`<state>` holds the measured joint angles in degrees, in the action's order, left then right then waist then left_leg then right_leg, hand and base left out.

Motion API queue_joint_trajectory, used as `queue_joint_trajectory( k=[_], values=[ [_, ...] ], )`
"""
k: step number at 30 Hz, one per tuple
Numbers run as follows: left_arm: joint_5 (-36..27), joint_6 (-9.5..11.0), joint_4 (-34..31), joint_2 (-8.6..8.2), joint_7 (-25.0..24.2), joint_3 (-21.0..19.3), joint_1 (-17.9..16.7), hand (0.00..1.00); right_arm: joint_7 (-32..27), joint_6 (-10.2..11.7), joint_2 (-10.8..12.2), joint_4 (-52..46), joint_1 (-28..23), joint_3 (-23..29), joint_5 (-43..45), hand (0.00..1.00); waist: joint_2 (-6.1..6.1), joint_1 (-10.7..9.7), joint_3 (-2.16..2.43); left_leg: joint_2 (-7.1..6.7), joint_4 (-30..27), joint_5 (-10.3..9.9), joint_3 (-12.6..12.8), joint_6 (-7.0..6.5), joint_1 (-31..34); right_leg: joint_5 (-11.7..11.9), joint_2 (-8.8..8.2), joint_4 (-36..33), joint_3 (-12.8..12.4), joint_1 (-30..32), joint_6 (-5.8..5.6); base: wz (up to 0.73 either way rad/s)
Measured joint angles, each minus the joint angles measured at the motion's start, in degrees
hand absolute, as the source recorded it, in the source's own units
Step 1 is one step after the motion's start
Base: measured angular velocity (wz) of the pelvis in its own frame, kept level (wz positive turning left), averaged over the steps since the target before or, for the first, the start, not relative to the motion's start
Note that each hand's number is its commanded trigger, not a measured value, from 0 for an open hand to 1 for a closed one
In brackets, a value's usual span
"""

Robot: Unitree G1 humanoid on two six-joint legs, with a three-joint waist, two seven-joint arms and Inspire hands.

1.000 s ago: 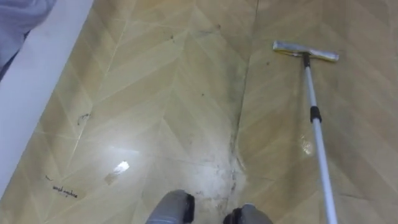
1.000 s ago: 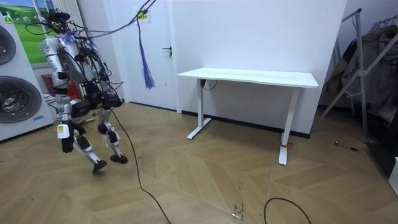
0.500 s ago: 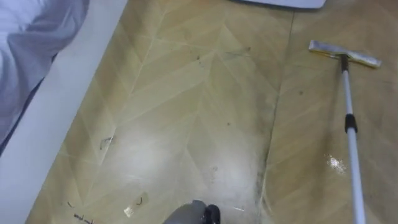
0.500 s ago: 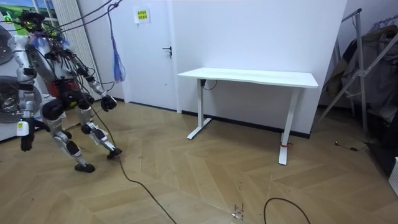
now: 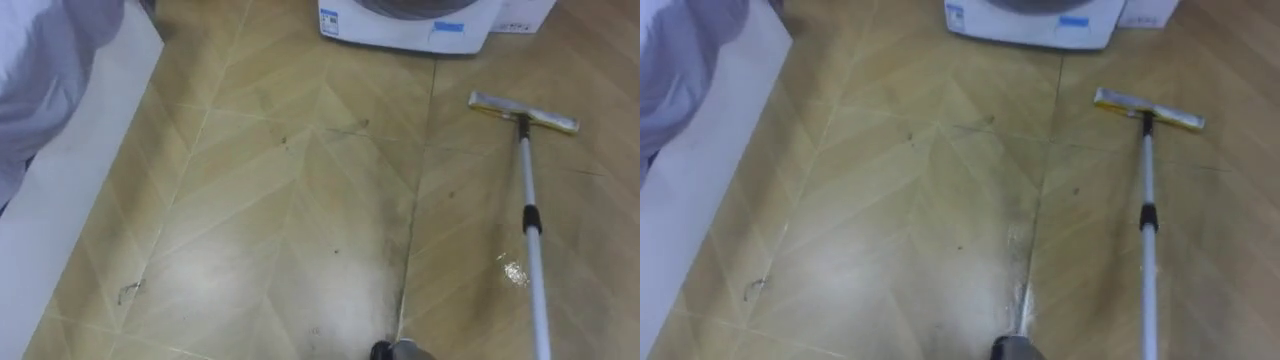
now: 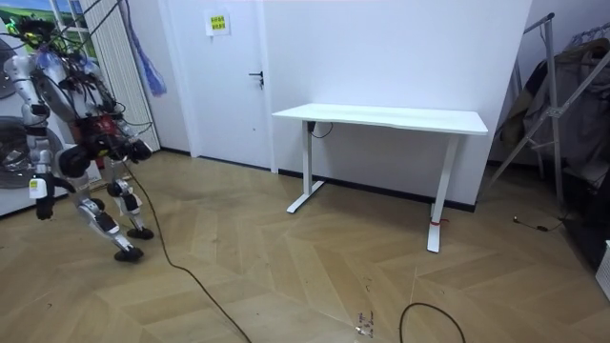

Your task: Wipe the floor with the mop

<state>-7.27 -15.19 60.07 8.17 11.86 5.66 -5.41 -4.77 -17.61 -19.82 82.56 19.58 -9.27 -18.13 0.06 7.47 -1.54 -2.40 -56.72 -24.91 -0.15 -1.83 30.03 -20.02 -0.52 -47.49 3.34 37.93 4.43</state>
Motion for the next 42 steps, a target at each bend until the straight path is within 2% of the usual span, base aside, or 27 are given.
queue_joint_trajectory(
  k=[2,3,4,5,6,7,8,9,10,12,13,14,15,16,18,19,21,23,26,27,29,30,32,40,42],
  values=[
    [0.2,0.4,-0.1,0.57,0.1,-0.1,0.1,0.00,0.7,1.8,-1.3,-0.8,5.5,0.3,-0.5,1.00,-1.04,0.7,-0.50,1.02,-4.0,1.6,-0.2,2.79,2.6,-0.4,0.73,-0.4,0.0,-0.1,0.67,-0.05],
    [0.4,0.4,-0.3,0.75,0.3,-0.3,0.2,0.00,1.6,1.1,-2.1,-0.2,9.0,0.7,-1.6,1.00,-1.40,0.9,-0.47,1.28,-2.1,0.6,-0.7,2.68,3.2,-0.4,0.96,-0.1,-0.1,-0.1,0.70,0.19],
    [0.5,0.5,-0.4,0.89,0.3,-0.4,0.3,0.00,1.9,0.7,-2.5,0.1,9.8,0.8,-2.5,1.00,-1.63,1.1,-0.52,1.71,-0.4,0.1,-0.7,2.50,3.6,-0.3,1.01,0.2,-0.1,-0.2,0.71,0.45],
    [0.6,0.5,-0.1,1.23,0.3,-0.7,0.7,0.00,2.2,0.5,-2.6,0.2,9.9,1.3,-3.4,1.00,-2.11,1.5,-0.81,1.99,4.0,-0.3,-0.9,2.80,3.8,-0.3,1.11,1.1,-0.1,-0.9,0.60,0.43],
    [0.6,0.6,0.1,1.51,0.2,-0.8,0.6,0.00,2.5,0.5,-2.6,0.5,8.8,1.5,-4.0,1.00,-2.66,2.5,-0.70,2.09,8.5,-0.3,-0.7,2.56,2.9,0.0,1.17,2.5,-0.2,-1.9,0.29,0.38],
    [0.6,0.6,0.2,1.52,0.2,-0.8,0.4,0.00,2.5,0.6,-2.5,0.6,8.1,1.6,-4.2,1.00,-2.70,2.6,-0.56,2.08,10.0,-0.3,-0.4,2.42,1.7,0.2,1.35,3.4,-0.4,-2.5,-0.02,0.21],
    [0.7,0.3,0.7,1.49,0.1,-0.9,0.2,0.00,2.9,0.9,-2.5,0.9,6.6,1.7,-4.1,1.00,-2.59,2.6,-0.58,2.08,12.7,-0.1,-0.1,1.81,-0.3,1.0,1.64,5.6,-0.8,-4.1,-0.67,0.17],
    [0.7,0.1,1.7,1.48,0.0,-1.1,0.2,0.00,3.8,1.4,-2.5,1.2,4.5,1.7,-3.9,1.00,-2.10,2.5,-0.59,2.61,14.8,0.6,0.0,0.74,-1.9,1.7,1.72,8.2,0.3,-6.3,-0.90,0.17],
    [0.7,0.1,2.2,1.50,0.0,-1.1,0.4,0.00,4.2,1.7,-2.3,1.3,3.2,1.7,-3.9,1.00,-1.74,2.4,-0.54,2.74,15.8,0.7,-0.1,0.56,-2.9,2.1,1.79,9.7,0.9,-7.6,-0.97,0.22],
    [1.6,0.0,3.7,1.29,-0.3,-1.5,0.4,0.00,4.3,2.9,-0.9,1.7,-3.9,1.7,-3.9,1.00,-0.07,1.7,-0.20,3.18,21.2,1.5,0.0,-0.68,-9.1,3.7,2.02,16.0,1.9,-14.7,-1.75,0.24],
    [2.1,0.1,3.7,1.12,-0.3,-1.7,0.1,0.00,4.2,3.1,-0.5,2.1,-5.7,1.7,-3.7,1.00,0.39,1.6,0.03,3.18,22.9,1.9,0.0,-0.91,-10.9,4.2,1.98,17.8,2.2,-16.7,-1.84,0.11],
    [2.8,0.2,3.5,0.79,-0.3,-2.2,-0.8,0.00,4.0,3.2,0.2,2.4,-9.4,1.4,-3.5,1.00,1.05,1.1,0.61,2.81,26.9,3.1,0.1,-1.25,-14.5,5.4,1.80,21.1,2.1,-20.4,-2.38,0.03],
    [3.0,0.2,3.6,0.32,-0.1,-2.7,-1.1,0.00,3.7,3.2,0.6,2.8,-12.4,1.4,-3.3,1.00,1.68,0.4,0.91,2.45,31.2,4.5,0.9,-1.67,-18.4,6.2,1.40,23.9,1.8,-23.6,-2.85,0.00],
    [2.9,0.2,4.0,0.07,-0.1,-3.1,-1.4,0.00,3.3,3.2,0.9,3.3,-13.7,1.4,-2.3,1.00,1.81,0.2,0.99,2.29,33.2,5.1,1.3,-1.84,-20.1,6.5,1.10,25.0,1.9,-25.1,-2.96,-0.10],
    [3.1,0.2,4.2,-0.24,0.2,-3.7,-3.3,0.00,1.3,2.2,2.7,3.8,-18.7,1.5,2.2,1.00,2.42,-1.2,1.65,1.67,38.9,6.6,1.5,-2.05,-26.6,6.6,0.49,27.0,3.0,-29.6,-3.18,-0.14],
    [3.6,0.1,4.0,-0.26,0.2,-4.0,-3.6,0.00,1.0,1.8,3.2,3.4,-19.8,1.6,3.1,1.00,2.46,-1.6,1.64,1.67,39.6,6.7,1.6,-2.00,-27.8,6.6,0.51,27.0,3.2,-30.5,-3.23,-0.11],
    [5.8,-0.8,2.9,-0.51,0.1,-6.8,-4.7,0.00,0.8,1.2,5.9,2.5,-23.5,2.5,6.0,1.00,1.87,-3.8,1.65,1.88,41.6,6.9,1.9,-1.79,-31.0,6.6,0.62,28.2,4.8,-33.2,-3.27,-0.12],
    [7.1,-0.9,2.2,-0.86,0.0,-8.3,-5.4,0.00,1.2,1.1,7.3,1.7,-24.7,3.9,7.7,1.00,1.02,-4.2,1.68,2.00,42.4,7.1,3.1,-1.66,-32.2,6.6,0.69,29.0,5.3,-33.9,-3.26,-0.27],
    [8.4,-1.6,1.7,-1.36,0.1,-8.9,-6.3,0.00,2.0,-0.6,9.0,0.3,-25.3,4.3,9.4,1.00,-0.26,-5.8,1.51,2.00,42.6,7.2,3.0,-1.68,-34.3,6.6,0.73,30.1,5.6,-36.4,-3.22,-0.05],
    [9.6,-2.5,1.7,-1.53,0.1,-8.9,-6.8,0.00,2.5,-1.3,9.4,0.2,-25.2,4.3,9.8,1.00,-0.60,-6.0,1.33,2.02,43.1,7.2,3.1,-1.68,-35.7,6.6,0.75,30.9,5.6,-37.7,-3.23,0.00],
    [10.8,-3.6,1.7,-1.62,0.0,-8.8,-6.8,0.00,3.3,-1.9,9.6,-0.3,-25.1,4.2,10.1,1.00,-1.39,-5.8,1.36,2.01,43.8,7.1,3.2,-1.69,-37.0,6.6,0.81,30.9,5.4,-38.4,-3.25,-0.05],
    [10.9,-3.7,1.8,-1.74,0.0,-8.8,-6.7,0.00,3.7,-2.3,9.5,-0.4,-24.4,4.2,10.3,1.00,-1.82,-5.6,1.14,1.96,44.1,7.2,3.3,-1.80,-37.5,6.6,0.79,30.9,5.2,-38.7,-3.30,-0.07],
    [10.9,-4.3,1.8,-1.85,0.0,-8.9,-6.7,0.00,3.9,-2.9,9.4,-1.0,-24.1,4.2,11.1,1.00,-2.13,-5.6,1.16,1.93,44.1,7.2,3.3,-1.83,-37.8,6.7,0.79,31.0,5.1,-38.9,-3.39,-0.02],
    [12.6,-5.5,0.6,-1.89,-0.8,-9.1,-6.2,0.00,4.4,-3.6,9.3,-2.5,-23.6,4.4,11.4,1.00,-1.75,-5.8,1.24,2.09,43.9,7.3,3.1,-1.78,-37.9,6.8,0.82,31.4,5.2,-39.3,-3.34,0.00],
    [13.1,-5.7,-0.5,-1.97,-1.8,-9.5,-6.3,0.00,4.6,-3.6,9.3,-2.5,-23.7,4.4,11.4,1.00,-1.65,-5.9,1.00,2.19,43.9,7.3,3.1,-1.72,-38.8,6.9,0.88,32.0,5.2,-40.5,-3.33,0.00]
  ],
)
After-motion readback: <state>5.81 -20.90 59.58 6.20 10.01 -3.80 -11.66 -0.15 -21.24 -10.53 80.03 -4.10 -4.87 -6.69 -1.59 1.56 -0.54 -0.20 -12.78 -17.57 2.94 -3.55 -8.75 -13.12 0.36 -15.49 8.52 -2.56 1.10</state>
